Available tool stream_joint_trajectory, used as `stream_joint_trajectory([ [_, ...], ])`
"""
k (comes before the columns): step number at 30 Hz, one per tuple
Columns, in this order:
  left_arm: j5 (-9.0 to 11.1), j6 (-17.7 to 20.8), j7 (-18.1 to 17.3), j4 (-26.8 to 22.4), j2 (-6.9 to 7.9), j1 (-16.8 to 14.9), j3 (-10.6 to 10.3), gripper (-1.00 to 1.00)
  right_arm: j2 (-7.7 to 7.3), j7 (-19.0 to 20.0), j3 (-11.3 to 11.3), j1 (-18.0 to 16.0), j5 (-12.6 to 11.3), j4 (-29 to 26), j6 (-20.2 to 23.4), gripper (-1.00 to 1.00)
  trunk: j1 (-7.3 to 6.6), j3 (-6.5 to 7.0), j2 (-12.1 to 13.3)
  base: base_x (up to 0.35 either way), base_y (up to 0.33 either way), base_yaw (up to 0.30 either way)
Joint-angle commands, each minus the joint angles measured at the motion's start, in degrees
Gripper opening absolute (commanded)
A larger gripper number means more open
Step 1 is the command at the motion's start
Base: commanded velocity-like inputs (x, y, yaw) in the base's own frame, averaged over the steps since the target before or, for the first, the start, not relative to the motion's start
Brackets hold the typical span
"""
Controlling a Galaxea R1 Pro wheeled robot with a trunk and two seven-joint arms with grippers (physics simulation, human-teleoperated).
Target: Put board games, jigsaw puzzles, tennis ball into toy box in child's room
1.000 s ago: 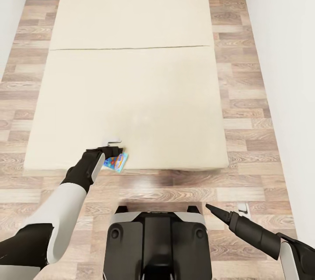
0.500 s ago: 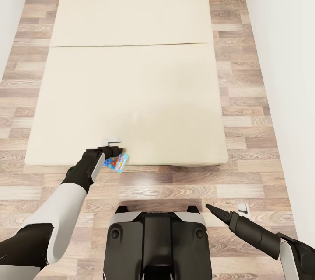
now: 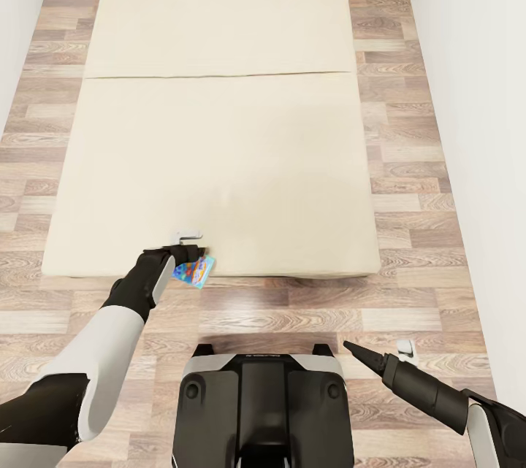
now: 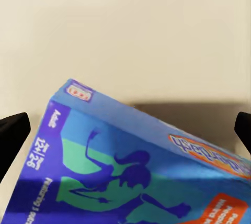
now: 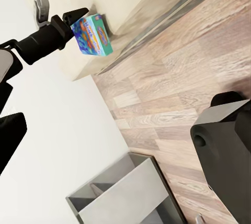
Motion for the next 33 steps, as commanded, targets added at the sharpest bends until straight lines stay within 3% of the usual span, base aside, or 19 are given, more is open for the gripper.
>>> stream_joint_trajectory([
  [1, 0.0, 0.4, 0.1, -1.1, -0.02, 0.0, 0.2, 1.0, 0.05, 0.3, -0.1, 0.0, 0.2, 0.0, 0.2, 1.0, 0.04, -0.06, -0.1, 0.0, 0.0, 0.0],
  [5, 0.1, 0.5, 0.2, -5.2, 0.12, 0.0, 0.4, 1.0, 0.05, 0.3, -0.1, 0.0, 0.2, 0.0, 0.2, 1.0, 0.04, -0.06, -0.1, 0.0, 0.0, 0.0],
  [12, 0.0, 0.7, 0.3, -8.2, 0.59, 0.1, 1.5, 1.0, 0.03, 0.4, -0.1, 0.0, 0.2, 0.0, 0.2, 1.0, 0.04, -0.06, -0.1, 0.0, 0.0, 0.0],
  [18, 0.4, 2.6, -0.1, -14.8, 1.92, 0.4, 2.6, 1.0, -0.03, 0.4, -0.1, 0.0, 0.2, 0.0, 0.2, 1.0, 0.04, -0.06, -0.1, 0.0, 0.0, 0.0],
  [22, 0.7, 6.4, -1.4, -17.9, 4.21, 1.0, 2.9, 1.0, -0.04, 0.4, -0.2, 0.0, 0.2, 0.0, 0.2, 1.0, 0.04, -0.06, -0.1, 0.0, 0.0, 0.0],
  [27, 0.8, 12.4, -12.3, -21.9, 8.1, 3.2, 6.3, 1.0, -0.07, 0.4, -0.3, 0.0, 0.2, 0.0, 0.2, 1.0, 0.04, -0.06, -0.1, 0.0, 0.0, 0.0],
  [29, 0.7, 16.4, -22.2, -24.5, 11.1, 4.7, 10.7, 1.0, -0.11, 0.4, -0.3, 0.0, 0.2, 0.0, 0.2, 1.0, 0.04, -0.06, -0.1, 0.0, 0.0, 0.0],
  [30, 0.7, 17.4, -25.0, -25.1, 11.93, 5.1, 11.9, 1.0, -0.11, 0.4, -0.3, 0.0, 0.2, 0.0, 0.2, 1.0, 0.04, -0.06, -0.1, 0.0, 0.0, 0.0],
  [31, 0.7, 19.2, -30.9, -26.2, 13.61, 6.0, 14.2, 1.0, -0.12, 0.4, -0.3, 0.0, 0.2, 0.0, 0.2, 1.0, 0.04, -0.06, -0.1, 0.0, 0.0, 0.0],
  [32, 0.6, 19.9, -33.9, -26.6, 14.48, 6.5, 15.4, 1.0, -0.12, 0.4, -0.3, 0.0, 0.2, 0.0, 0.2, 1.0, 0.04, -0.06, -0.1, 0.0, 0.0, 0.0],
  [33, 0.6, 21.1, -39.9, -27.1, 16.27, 7.6, 17.4, 1.0, -0.12, 0.4, -0.3, 0.0, 0.2, 0.0, 0.2, 1.0, 0.04, -0.06, -0.1, 0.0, 0.0, 0.0],
])
